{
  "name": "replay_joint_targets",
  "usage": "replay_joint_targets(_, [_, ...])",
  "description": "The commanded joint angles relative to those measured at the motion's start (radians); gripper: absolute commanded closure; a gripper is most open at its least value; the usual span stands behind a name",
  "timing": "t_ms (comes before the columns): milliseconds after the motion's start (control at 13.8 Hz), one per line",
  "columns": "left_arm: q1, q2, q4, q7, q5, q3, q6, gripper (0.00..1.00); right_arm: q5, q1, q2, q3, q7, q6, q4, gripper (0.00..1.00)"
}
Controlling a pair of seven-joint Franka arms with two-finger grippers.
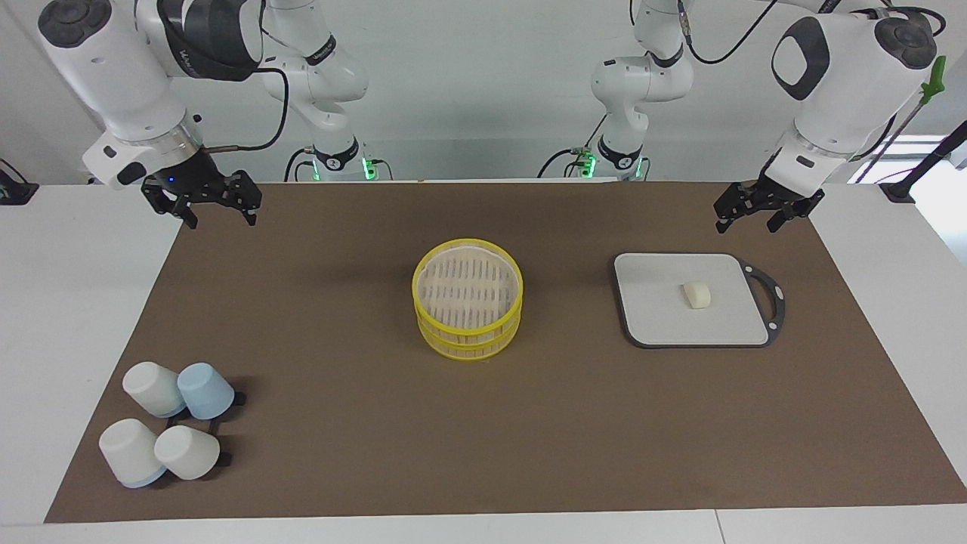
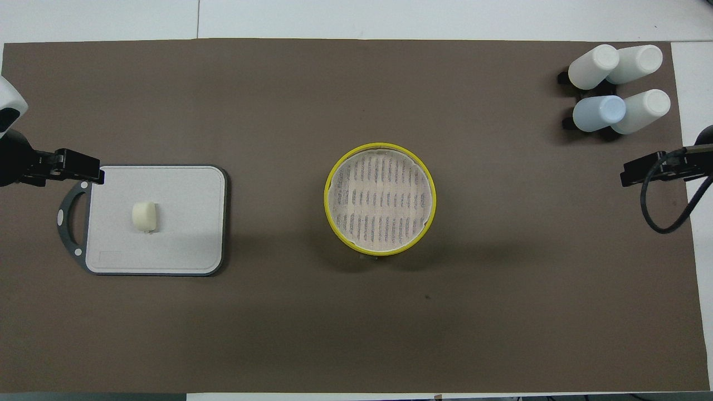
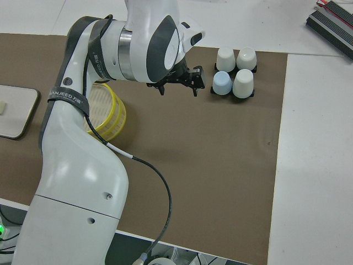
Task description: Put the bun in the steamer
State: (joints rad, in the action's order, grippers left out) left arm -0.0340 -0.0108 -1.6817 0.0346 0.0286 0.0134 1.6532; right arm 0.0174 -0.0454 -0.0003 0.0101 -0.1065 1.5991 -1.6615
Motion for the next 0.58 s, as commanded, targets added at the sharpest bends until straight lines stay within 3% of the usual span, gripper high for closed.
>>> replay_joint_targets(0, [-0.012,-0.012,0.017,-0.005,-0.004,0.01,0.002,0.0,-0.014,-0.004,-0.006,-0.004,-0.001,0.001,-0.009,0.0])
replay_joint_targets(509, [-0.01,0.003,-0.041,-0.068,0.007,0.037,0.017,0.0,-0.014,-0.004,-0.006,-0.004,0.002,0.002,-0.009,0.0])
